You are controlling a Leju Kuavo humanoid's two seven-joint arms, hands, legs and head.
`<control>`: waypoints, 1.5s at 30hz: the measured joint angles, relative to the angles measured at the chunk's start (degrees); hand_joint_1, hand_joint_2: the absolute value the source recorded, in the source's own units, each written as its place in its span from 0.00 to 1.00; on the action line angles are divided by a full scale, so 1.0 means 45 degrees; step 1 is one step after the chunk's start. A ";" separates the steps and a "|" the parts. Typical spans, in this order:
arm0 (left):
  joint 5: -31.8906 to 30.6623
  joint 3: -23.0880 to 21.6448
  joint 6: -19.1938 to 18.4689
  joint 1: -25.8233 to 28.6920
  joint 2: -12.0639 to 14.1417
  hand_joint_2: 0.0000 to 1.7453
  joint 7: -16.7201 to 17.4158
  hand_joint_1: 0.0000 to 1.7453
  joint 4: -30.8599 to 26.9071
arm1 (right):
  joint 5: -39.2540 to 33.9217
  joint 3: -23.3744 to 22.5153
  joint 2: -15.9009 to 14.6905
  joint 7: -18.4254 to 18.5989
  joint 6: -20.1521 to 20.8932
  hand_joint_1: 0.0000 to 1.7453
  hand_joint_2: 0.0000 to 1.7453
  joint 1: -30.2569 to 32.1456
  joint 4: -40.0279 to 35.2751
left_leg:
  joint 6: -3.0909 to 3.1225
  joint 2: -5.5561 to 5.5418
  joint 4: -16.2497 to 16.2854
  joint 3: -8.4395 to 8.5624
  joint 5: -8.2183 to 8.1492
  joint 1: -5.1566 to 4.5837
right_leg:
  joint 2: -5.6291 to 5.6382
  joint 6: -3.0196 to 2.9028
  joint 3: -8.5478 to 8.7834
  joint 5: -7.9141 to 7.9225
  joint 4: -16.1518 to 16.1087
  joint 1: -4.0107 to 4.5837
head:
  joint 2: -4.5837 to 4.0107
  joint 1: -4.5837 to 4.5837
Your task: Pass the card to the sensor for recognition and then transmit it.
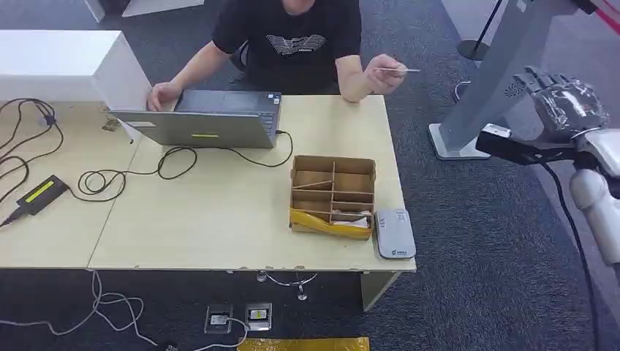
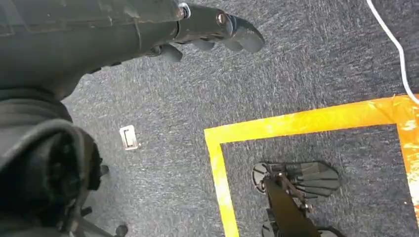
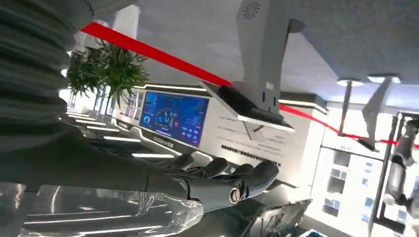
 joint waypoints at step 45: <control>0.0248 -0.0578 0.0000 0.0003 -0.0010 0.00 -0.0083 0.00 0.0000 | -0.2564 -0.0666 0.2463 0.0228 0.1977 0.00 1.00 0.0580 -0.2187 | -0.0001 0.0009 0.0001 0.0001 0.0000 -0.0001 | 0.0009 0.0000 -0.0005 0.0000 0.0001 0.0000 | 0.0000 0.0005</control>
